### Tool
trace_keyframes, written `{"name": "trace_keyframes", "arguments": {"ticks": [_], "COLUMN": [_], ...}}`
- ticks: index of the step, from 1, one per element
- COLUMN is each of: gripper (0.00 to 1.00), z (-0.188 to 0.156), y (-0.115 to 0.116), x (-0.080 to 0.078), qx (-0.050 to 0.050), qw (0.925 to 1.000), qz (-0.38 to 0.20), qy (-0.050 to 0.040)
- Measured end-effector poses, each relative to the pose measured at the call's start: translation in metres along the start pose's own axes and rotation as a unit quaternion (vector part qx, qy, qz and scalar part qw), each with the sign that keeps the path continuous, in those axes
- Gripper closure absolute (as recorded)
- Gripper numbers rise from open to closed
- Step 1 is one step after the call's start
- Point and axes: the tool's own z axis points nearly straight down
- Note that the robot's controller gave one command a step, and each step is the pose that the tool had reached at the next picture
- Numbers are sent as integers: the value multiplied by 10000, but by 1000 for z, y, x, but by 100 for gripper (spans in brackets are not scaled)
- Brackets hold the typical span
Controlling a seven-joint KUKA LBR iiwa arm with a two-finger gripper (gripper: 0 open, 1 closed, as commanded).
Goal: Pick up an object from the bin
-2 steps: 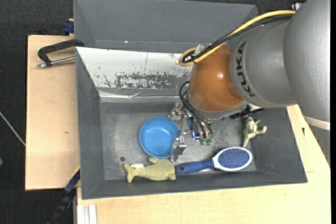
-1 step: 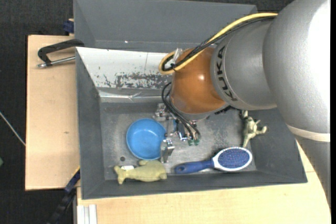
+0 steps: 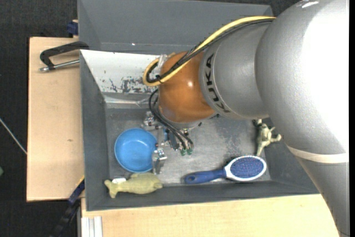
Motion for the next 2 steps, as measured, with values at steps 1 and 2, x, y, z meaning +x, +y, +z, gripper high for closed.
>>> {"name": "trace_keyframes", "arguments": {"ticks": [1, 2], "gripper": [100, 100], "z": [-1, -153], "y": [0, -62], "x": [0, -14], "qx": [-4, -16], "qw": [10000, 9955], "qz": [15, -943], "qy": [11, 15]}}
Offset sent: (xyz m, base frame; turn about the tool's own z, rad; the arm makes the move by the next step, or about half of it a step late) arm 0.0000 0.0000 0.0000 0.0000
